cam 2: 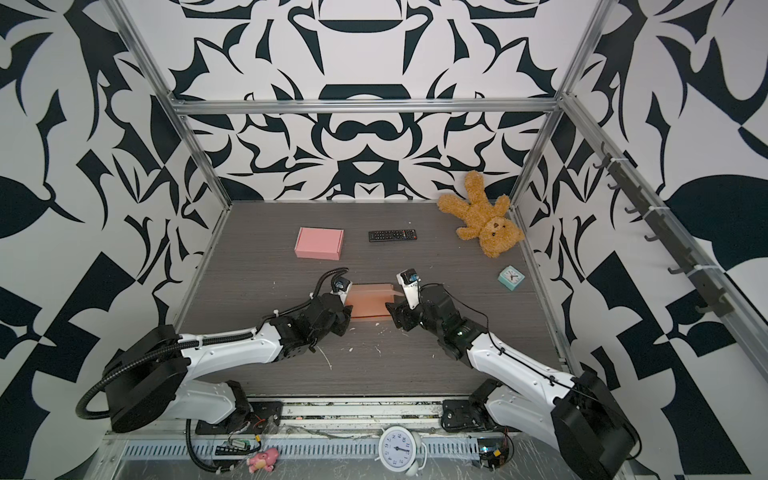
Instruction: Fold the paper box
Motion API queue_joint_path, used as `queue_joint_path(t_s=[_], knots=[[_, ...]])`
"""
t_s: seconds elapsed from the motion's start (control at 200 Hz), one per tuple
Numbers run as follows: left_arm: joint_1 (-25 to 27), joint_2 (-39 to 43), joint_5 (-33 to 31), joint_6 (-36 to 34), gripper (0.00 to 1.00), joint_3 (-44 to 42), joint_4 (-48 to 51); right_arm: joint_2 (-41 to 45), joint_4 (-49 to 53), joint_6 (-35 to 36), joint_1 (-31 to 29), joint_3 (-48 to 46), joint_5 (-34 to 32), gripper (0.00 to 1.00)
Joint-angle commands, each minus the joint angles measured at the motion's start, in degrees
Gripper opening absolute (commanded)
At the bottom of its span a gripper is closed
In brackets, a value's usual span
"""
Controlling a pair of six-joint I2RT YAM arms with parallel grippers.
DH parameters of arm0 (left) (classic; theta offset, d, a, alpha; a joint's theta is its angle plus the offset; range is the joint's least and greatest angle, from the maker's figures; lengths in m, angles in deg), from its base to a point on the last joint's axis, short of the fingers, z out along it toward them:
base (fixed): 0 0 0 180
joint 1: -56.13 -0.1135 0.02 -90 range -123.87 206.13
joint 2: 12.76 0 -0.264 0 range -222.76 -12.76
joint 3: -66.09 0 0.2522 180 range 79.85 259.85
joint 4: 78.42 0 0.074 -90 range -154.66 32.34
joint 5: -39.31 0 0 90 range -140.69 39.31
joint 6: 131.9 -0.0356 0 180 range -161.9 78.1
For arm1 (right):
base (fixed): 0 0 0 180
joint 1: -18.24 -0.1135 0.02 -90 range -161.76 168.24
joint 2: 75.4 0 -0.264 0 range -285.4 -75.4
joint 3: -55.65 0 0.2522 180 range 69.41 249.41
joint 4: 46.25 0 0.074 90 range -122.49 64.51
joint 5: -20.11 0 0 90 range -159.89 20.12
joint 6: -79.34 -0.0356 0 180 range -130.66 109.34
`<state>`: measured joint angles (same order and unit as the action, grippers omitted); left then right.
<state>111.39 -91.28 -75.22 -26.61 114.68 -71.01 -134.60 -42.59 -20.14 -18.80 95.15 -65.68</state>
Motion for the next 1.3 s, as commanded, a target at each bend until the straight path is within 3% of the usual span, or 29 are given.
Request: queue_joint_path(t_s=[0.0,0.26,0.365,0.7,1.065,1.3], knots=[[0.2,2.8,5.5,2.2,0.58,1.8,7.3,0.9,1.3,-1.5,-0.3,0.1,-0.3,0.74],[0.1,11.5,13.4,4.5,0.89,4.7,19.6,4.4,8.7,-5.9,-0.3,3.9,-0.6,0.77],[0.1,12.7,16.3,4.2,0.94,7.7,25.9,5.8,12.5,-8.7,-0.3,6.9,0.6,0.78],[-5.9,12.9,25.5,4.7,0.96,19.2,36.6,6.2,17.1,-10.9,-0.3,14.9,3.4,0.79],[-21.2,7.5,41.7,7.7,0.96,23.2,31.4,-1.7,20.8,-7.1,-0.2,23.9,2.7,0.81],[-24.8,-0.5,42.5,8.6,0.86,24.4,28.5,-8.9,20.6,-6.3,1.3,27.9,3.0,0.81]])
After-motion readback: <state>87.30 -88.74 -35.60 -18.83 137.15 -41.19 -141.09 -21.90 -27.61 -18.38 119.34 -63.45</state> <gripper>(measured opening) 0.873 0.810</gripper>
